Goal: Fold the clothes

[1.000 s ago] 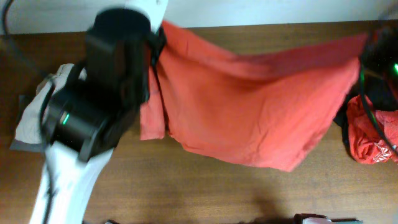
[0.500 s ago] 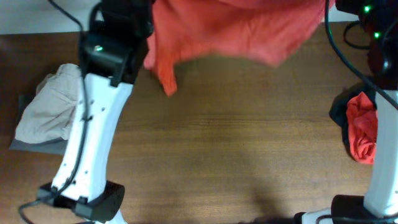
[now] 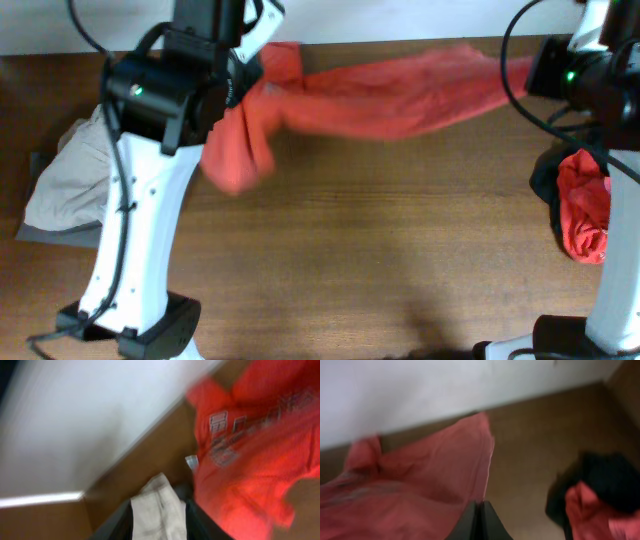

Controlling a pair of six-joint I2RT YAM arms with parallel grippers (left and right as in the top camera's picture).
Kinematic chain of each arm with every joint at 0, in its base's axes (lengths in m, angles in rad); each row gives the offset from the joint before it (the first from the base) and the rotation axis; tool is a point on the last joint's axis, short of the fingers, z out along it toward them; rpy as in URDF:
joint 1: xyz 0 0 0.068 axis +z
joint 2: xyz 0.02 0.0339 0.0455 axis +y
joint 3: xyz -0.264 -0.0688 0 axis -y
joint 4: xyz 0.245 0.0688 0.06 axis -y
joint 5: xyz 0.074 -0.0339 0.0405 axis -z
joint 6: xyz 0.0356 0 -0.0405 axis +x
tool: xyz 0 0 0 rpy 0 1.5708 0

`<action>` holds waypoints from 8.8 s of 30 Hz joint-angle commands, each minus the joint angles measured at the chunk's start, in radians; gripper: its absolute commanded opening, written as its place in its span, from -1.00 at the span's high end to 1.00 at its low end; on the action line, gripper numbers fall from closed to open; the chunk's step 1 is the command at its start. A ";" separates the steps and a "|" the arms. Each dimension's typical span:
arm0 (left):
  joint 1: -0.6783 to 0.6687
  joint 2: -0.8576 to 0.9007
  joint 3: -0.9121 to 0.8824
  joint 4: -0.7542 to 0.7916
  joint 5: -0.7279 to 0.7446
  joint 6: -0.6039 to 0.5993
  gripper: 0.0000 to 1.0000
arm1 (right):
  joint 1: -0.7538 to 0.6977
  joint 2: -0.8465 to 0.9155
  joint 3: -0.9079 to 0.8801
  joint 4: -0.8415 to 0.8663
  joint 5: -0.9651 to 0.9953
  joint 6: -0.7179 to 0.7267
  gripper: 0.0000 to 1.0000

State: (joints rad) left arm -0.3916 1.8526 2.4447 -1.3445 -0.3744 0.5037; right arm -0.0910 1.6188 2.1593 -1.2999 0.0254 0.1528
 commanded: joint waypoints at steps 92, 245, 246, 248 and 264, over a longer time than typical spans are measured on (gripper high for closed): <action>-0.341 -0.051 -1.349 0.623 0.190 -0.191 -0.22 | 0.082 -0.272 -0.937 0.177 0.062 0.301 -0.50; 0.240 0.591 -0.327 0.995 0.359 -0.231 1.00 | -0.111 -0.404 -1.195 0.466 -0.431 0.065 0.26; 0.245 0.591 -0.309 0.980 0.327 -0.244 1.00 | -0.111 -0.404 -1.195 0.466 -0.423 0.065 0.25; 0.254 0.591 -0.285 0.953 0.296 -0.264 1.00 | -0.111 -0.404 -1.195 0.467 -0.398 0.064 0.23; 0.249 0.594 -0.284 0.660 0.221 -0.267 -0.59 | -0.113 -0.128 -1.195 0.609 -0.337 0.089 0.20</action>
State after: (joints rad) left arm -0.1410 2.4351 2.1506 -0.6476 -0.1364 0.2420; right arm -0.1970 1.4117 0.9623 -0.6968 -0.3363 0.2295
